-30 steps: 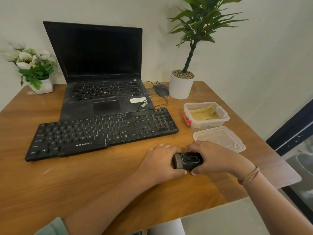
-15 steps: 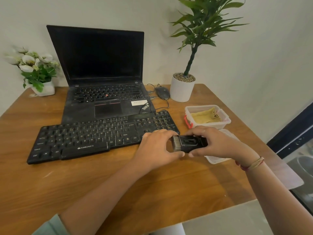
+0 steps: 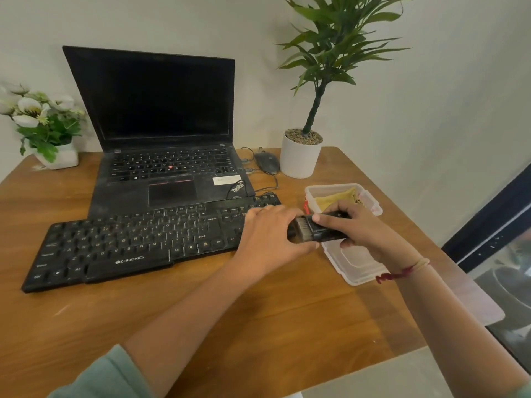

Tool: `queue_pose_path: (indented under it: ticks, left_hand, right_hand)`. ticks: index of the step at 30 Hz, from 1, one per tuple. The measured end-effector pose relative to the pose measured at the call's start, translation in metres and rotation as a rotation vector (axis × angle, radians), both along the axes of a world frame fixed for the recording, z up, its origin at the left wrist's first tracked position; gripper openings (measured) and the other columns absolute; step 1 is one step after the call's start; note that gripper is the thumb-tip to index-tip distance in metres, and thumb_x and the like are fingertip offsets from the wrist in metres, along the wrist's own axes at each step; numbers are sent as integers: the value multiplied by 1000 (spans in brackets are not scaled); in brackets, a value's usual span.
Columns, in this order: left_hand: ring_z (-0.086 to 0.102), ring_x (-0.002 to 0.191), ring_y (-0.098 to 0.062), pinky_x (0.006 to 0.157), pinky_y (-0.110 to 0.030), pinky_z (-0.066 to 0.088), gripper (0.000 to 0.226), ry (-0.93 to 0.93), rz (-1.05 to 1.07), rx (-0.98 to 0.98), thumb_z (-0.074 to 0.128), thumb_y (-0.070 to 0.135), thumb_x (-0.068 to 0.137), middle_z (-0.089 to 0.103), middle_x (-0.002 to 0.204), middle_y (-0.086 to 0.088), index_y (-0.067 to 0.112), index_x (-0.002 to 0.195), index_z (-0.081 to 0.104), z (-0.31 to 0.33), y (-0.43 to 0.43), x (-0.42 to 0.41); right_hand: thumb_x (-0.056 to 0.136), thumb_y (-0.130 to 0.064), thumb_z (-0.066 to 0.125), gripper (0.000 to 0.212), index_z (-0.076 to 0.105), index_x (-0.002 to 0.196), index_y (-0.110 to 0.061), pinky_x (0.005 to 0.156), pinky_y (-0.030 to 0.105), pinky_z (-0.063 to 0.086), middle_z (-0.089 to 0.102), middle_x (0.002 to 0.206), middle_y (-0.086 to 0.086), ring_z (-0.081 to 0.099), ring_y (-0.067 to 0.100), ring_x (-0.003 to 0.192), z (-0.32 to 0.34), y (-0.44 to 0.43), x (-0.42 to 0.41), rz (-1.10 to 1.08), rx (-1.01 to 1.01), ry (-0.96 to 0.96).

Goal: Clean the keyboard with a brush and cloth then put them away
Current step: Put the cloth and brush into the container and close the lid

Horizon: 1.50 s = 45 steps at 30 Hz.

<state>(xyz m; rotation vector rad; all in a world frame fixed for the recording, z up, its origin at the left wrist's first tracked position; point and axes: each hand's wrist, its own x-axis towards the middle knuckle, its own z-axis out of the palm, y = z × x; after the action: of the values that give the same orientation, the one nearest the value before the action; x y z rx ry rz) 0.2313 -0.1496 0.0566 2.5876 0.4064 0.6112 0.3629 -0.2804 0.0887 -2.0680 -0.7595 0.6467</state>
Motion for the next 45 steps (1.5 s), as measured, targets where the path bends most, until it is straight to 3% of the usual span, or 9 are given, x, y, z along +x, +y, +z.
queue_pose_path:
  ticks: [9, 17, 25, 27, 30, 32, 37, 41, 45]
  left_hand:
    - [53, 104, -15, 89, -37, 30, 57, 4, -44, 120, 60, 68, 71, 63, 108, 8, 30, 113, 58, 36, 3, 64]
    - [53, 107, -16, 93, -40, 28, 57, 6, -51, 176, 59, 71, 71, 65, 108, 9, 34, 114, 59, 35, 4, 90]
    - [55, 101, -14, 88, -38, 32, 54, 63, -70, 136, 62, 67, 70, 65, 103, 12, 31, 110, 61, 31, 8, 107]
    - [56, 100, -13, 87, -38, 31, 55, 75, -73, 107, 63, 66, 69, 65, 103, 12, 29, 109, 61, 28, 9, 112]
    - [55, 98, -14, 84, -38, 30, 52, 84, -64, 70, 65, 64, 66, 64, 98, 12, 29, 104, 61, 23, 11, 120]
    - [52, 99, -18, 83, -39, 31, 51, 103, -27, 96, 65, 65, 64, 62, 97, 8, 28, 99, 61, 20, 13, 125]
    - [30, 123, -26, 102, -60, 21, 59, 225, 52, 200, 65, 66, 61, 45, 125, -3, 27, 105, 62, 21, 16, 138]
    - [6, 140, -34, 103, -74, 0, 68, 388, 55, 242, 68, 65, 62, 32, 143, -9, 24, 116, 60, 22, 11, 146]
    - [-4, 142, -38, 100, -76, -6, 77, 481, 80, 235, 70, 63, 65, 27, 147, -13, 20, 126, 53, 21, 7, 150]
  right_hand:
    - [49, -48, 78, 68, 59, 103, -12, 54, 20, 46, 70, 92, 6, 64, 17, 83, 41, -1, 45, -115, 55, 74]
    - [82, -15, 70, 18, 54, 91, -15, 43, 15, 46, 68, 87, 9, 63, 16, 75, 38, -3, 72, -120, 84, 190]
    - [87, -10, 62, 11, 57, 94, -17, 47, 16, 49, 66, 93, 8, 62, 16, 80, 24, -4, 95, -113, 141, 266]
    - [81, -15, 69, 22, 57, 99, -17, 49, 17, 50, 66, 97, 8, 63, 15, 80, 19, -4, 99, -111, 137, 281]
    - [38, -42, 92, 81, 58, 109, -20, 56, 20, 53, 70, 99, 5, 68, 14, 85, 13, -4, 105, -75, 114, 276]
    - [26, -53, 91, 98, 56, 113, -22, 66, 22, 55, 69, 103, 4, 66, 15, 95, 8, -3, 111, -63, 147, 272]
    - [88, -30, 63, 37, 47, 120, -21, 94, 30, 49, 60, 116, 10, 58, 21, 108, 3, 6, 115, -103, 75, 144]
    - [93, -33, 54, 27, 53, 114, -17, 91, 31, 48, 60, 107, 8, 57, 22, 102, -5, 13, 121, -169, -125, -109]
    - [93, -33, 52, 23, 60, 103, -14, 77, 26, 46, 62, 102, 6, 58, 20, 93, -13, 18, 123, -189, -170, -265]
